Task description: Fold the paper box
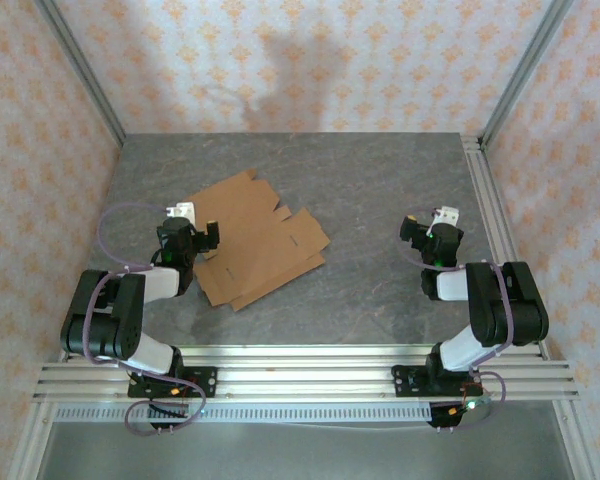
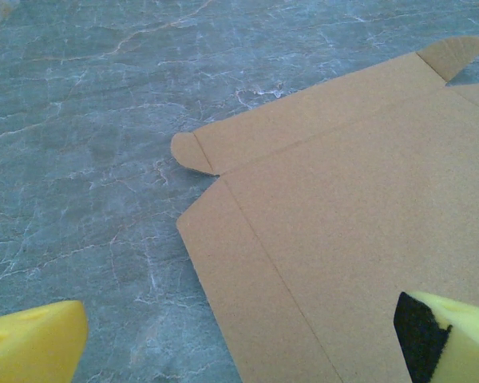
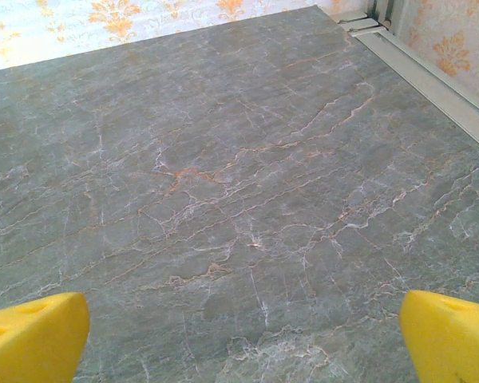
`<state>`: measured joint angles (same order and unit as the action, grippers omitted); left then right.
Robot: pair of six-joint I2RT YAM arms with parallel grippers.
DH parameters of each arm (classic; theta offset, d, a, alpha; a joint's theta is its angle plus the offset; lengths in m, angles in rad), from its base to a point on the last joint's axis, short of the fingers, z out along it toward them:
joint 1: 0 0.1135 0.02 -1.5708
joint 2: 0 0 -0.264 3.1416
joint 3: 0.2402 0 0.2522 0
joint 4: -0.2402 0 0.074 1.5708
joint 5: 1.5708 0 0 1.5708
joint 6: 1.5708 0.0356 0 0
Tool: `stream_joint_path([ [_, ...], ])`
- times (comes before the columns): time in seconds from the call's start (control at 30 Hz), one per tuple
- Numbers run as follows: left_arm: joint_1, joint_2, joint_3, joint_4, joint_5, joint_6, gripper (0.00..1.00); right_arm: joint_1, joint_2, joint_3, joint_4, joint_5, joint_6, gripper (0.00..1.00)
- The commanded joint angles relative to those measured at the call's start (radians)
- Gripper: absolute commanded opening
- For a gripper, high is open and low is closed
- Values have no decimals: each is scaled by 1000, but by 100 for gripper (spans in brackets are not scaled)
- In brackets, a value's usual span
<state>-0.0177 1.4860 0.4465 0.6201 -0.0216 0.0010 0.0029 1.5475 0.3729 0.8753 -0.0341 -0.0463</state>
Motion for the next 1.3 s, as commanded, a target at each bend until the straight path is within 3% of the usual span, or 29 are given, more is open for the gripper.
stream_joint_path([
  [0.0,-5,-6,20,40,-6,10,100,-5,3,18,13,-13,8,99],
  [0.53,-7,-22,18,36,-2,18,100,-2,-48,6,2,-38,-6,99],
  [0.67,-14,-118,135,-244,-51,-5,100,11,-184,33,-163,-32,-21,99],
  [0.77,-17,-179,201,-363,-51,-43,100,46,-263,70,-287,-30,-40,99],
  [0.9,-18,-187,324,-548,-10,-159,100,136,-335,133,-432,-13,-49,99],
  [1.03,-18,-99,440,-701,115,-313,100,277,-359,200,-552,15,-47,99],
  [1.27,-18,67,494,-697,287,-497,100,577,-330,273,-648,12,64,99],
])
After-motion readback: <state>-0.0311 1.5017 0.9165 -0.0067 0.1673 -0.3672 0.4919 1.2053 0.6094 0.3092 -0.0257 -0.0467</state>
